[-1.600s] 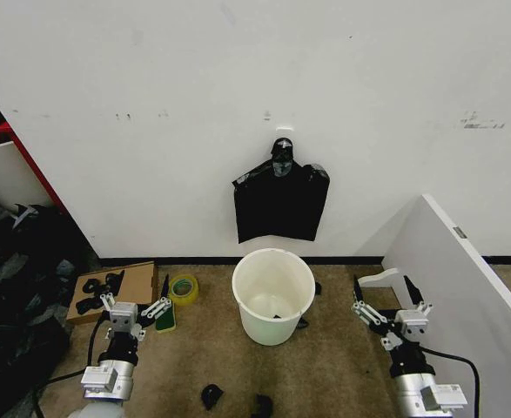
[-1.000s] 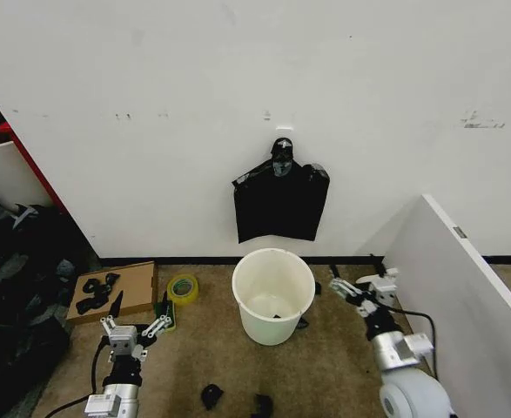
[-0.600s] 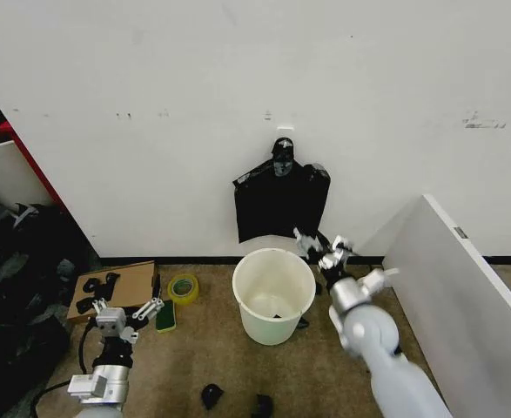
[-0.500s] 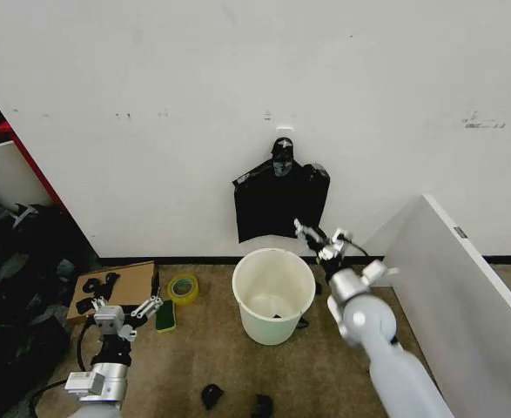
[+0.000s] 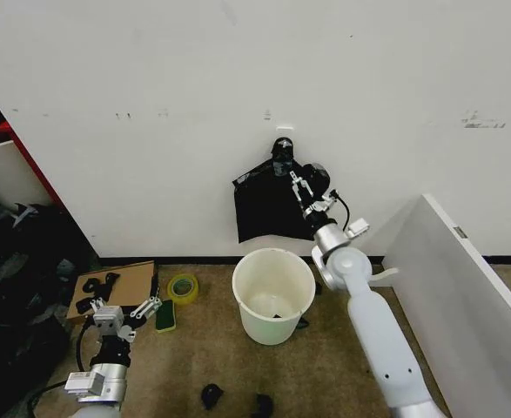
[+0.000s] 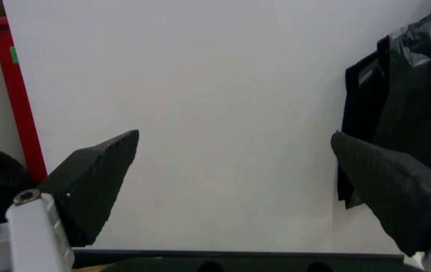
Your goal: Place the garbage bag over the trash bin.
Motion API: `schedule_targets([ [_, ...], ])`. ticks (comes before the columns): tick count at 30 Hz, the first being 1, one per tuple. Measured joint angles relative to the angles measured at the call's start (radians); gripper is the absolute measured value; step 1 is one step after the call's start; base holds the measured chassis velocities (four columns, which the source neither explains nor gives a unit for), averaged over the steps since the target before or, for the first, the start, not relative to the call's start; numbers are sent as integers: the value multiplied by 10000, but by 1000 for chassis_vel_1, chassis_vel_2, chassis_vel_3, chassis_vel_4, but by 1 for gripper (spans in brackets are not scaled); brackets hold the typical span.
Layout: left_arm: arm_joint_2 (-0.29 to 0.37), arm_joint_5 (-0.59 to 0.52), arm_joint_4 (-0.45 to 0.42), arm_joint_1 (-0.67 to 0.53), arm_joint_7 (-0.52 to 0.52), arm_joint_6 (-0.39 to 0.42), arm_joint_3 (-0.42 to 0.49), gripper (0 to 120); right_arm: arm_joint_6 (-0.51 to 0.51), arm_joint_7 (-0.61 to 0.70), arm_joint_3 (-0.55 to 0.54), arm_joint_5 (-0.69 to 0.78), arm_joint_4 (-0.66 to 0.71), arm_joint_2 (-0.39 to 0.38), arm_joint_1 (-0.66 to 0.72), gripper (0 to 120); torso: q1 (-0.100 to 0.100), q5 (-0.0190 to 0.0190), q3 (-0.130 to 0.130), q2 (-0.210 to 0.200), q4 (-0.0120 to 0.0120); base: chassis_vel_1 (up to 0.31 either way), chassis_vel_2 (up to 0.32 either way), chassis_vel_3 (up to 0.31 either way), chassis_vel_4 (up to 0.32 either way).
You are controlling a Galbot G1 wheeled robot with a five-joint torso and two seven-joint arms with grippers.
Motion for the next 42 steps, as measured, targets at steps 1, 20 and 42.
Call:
schedule_targets([
  [1, 0, 41, 0, 17, 0, -2, -18, 100, 20, -33, 0, -150, -222, 92, 122, 98, 0, 0, 0, 0, 0, 0, 0, 0, 0],
  [20, 158, 198, -66, 76, 10, -93, -193, 100, 133, -1008, 499, -976, -1723, 712, 822, 67, -1, 0, -1, 2, 0, 0, 0, 0, 0],
  [42, 145, 200, -21, 52, -19, -154, -157, 100, 259, -1046, 585, -1177, -1369, 748, 532, 0, -1, 2, -1, 2, 0, 0, 0, 0, 0],
])
